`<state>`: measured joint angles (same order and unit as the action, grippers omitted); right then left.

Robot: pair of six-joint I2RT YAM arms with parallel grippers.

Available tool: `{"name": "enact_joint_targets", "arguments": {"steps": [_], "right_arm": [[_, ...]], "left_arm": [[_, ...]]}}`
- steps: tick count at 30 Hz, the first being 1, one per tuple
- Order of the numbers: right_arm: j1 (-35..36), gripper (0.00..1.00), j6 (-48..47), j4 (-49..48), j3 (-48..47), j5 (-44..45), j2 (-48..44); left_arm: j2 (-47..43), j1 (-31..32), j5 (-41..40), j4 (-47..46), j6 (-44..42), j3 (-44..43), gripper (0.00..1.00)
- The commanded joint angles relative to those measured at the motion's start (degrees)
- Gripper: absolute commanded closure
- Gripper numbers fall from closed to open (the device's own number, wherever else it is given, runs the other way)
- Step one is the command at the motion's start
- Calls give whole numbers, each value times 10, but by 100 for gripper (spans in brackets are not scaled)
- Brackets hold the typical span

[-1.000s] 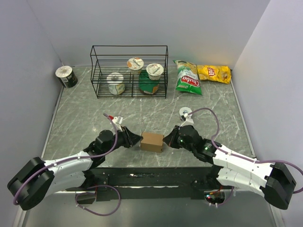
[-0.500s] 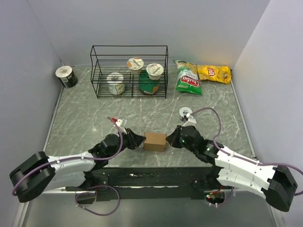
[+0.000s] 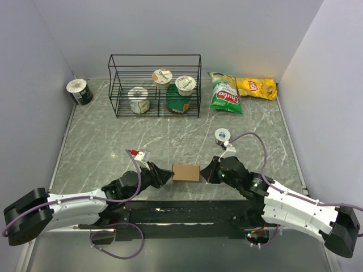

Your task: Fold the paper box

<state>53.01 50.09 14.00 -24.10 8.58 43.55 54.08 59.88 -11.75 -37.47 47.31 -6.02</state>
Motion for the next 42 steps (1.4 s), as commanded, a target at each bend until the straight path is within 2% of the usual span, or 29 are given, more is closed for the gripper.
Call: {"name": "enact_joint_targets", "arguments": {"steps": [1,6,8,11,12,15,17,19,24,28,31,33,37,42], "right_arm": [[31,92,18,98,19,-8,-3],[49,91,42,121,32,-2,-20],[52,87,45,135,28,-2,-22],[53,64,38,154,20,-1,-31],[55,50,30,157,18,-4,-43],[56,33,2,156,21,-32,-73],[55,29,-12,142,32,-51,-81],[53,28,-25,129,41,-67,-79],[54,25,-48,86,29,-65,-21],[54,23,-74,52,15,-40,33],[53,24,-115,25,-3,-17,79],[53,25,-149,9,-18,-15,107],[53,27,-186,-28,-27,-1,139],[49,33,-224,-74,-41,20,182]], "left_arm": [[19,27,1,129,-8,13,72],[31,63,-20,172,21,-4,72],[33,76,-29,194,37,-10,70],[37,95,-44,208,58,-11,68],[37,102,-47,209,63,-10,67],[39,111,-47,203,80,-3,60],[34,113,-42,186,82,7,51],[25,114,-39,173,75,19,44],[12,113,-30,149,61,24,35],[1,113,1,94,10,30,22],[36,113,18,92,-48,4,18],[59,109,14,97,-69,-13,18],[124,96,-4,71,-104,-38,28],[167,41,4,20,-134,-60,37]]}}
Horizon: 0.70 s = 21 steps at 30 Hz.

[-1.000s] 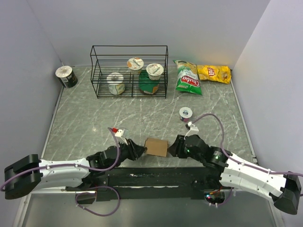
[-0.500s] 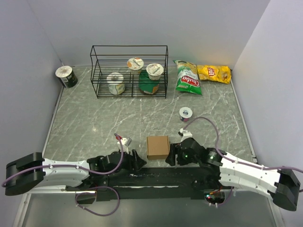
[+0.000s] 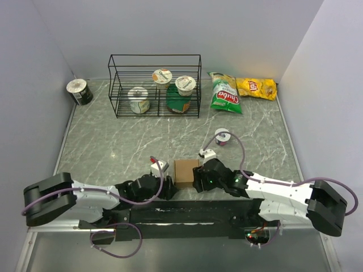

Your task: Fold the paper box

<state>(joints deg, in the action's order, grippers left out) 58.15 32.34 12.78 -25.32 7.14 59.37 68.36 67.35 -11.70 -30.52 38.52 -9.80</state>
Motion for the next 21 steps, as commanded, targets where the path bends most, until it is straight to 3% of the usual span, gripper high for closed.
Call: {"name": "enact_joint_targets", "arguments": {"steps": [1,8,16,19,21], "right_arm": [[-5,35,-51,-69,-32,35,34],[-49,40,-111,-145,-75,28,133],[-89,41,-146,-178,-138,17,217],[-91,39,-154,-179,-143,17,211],[-91,31,-160,-178,-137,15,189]], "left_arm": [[35,-43,14,-58,-56,-26,38],[96,-150,76,-113,-107,-57,42],[166,-197,113,-153,-125,-95,43],[162,-202,110,-158,-119,-88,41],[142,-205,104,-154,-117,-78,36]]}}
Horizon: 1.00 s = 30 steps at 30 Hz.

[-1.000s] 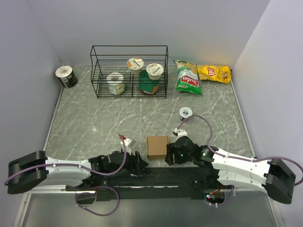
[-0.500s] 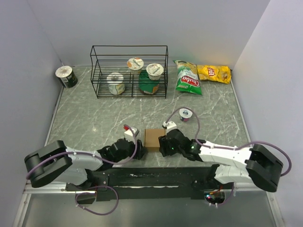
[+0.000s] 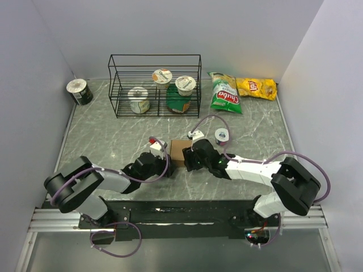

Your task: Fold the paper box

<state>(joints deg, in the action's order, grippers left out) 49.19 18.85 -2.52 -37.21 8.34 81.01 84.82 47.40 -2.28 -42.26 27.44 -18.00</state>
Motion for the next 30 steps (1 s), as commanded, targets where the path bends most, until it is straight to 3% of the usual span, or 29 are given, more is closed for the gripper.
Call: {"name": "enact_joint_targets", "arguments": {"steps": [1,2,3,6,9,13,17,19,24,30], "right_arm": [[-2,28,-35,-24,-16,2,-37],[-1,21,-38,-20,-10,3,-59],[-1,19,-43,-18,-9,2,-72],[-10,16,-65,-7,-13,-8,-117],[-57,13,-71,-1,-28,-45,-141],[-135,13,-66,-27,-27,-94,-142],[-256,12,-43,-26,-24,-135,-152],[-302,12,-18,-9,-21,-147,-187],[-367,11,-43,54,-24,-100,-272],[-372,11,-57,54,11,-30,-378]], "left_arm": [[-33,-8,9,-34,-7,8,31],[-45,-10,9,-27,-8,12,26],[-71,-13,11,-23,-12,22,15],[-131,-27,7,9,-18,28,2],[-174,-72,-2,64,-10,13,4],[-192,-185,-24,116,8,-27,4],[-249,-291,-13,128,53,-34,4],[-299,-325,-25,190,71,-48,4],[-413,-332,-78,329,60,-99,4],[-496,-332,-89,414,59,-130,4]]}}
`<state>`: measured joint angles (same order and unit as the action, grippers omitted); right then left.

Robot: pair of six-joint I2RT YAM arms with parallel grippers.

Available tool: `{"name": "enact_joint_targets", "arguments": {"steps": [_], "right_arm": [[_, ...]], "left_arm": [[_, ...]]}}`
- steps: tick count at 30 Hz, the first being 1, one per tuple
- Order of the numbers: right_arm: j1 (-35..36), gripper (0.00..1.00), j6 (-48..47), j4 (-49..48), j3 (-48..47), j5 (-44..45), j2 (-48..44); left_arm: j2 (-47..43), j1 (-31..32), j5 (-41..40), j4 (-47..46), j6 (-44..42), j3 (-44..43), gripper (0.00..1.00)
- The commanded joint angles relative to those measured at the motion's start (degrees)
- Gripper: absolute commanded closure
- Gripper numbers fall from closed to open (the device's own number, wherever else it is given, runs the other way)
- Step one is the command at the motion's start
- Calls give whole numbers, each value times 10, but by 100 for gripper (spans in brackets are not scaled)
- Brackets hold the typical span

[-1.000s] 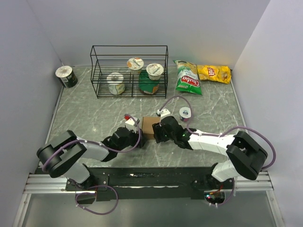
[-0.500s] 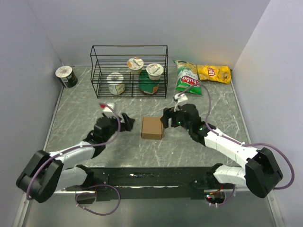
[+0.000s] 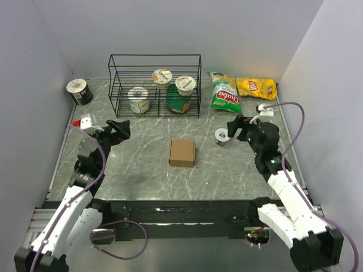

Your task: Fold the paper box

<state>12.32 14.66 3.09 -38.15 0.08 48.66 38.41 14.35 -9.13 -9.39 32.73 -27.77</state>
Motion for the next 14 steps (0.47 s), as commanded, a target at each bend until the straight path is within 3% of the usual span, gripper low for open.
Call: {"name": "enact_joint_targets", "arguments": {"steps": [1,5,14], "right_arm": [[-4,11,-16,-7,33,63,-74],[-5,10,-19,-21,48,81,-94],[-5,10,-24,-15,50,88,-96]], "left_arm": [[-33,-2,-26,92,4,-39,4],[-17,-1,-42,134,0,-70,4],[3,-2,-33,126,0,-76,4]]}}
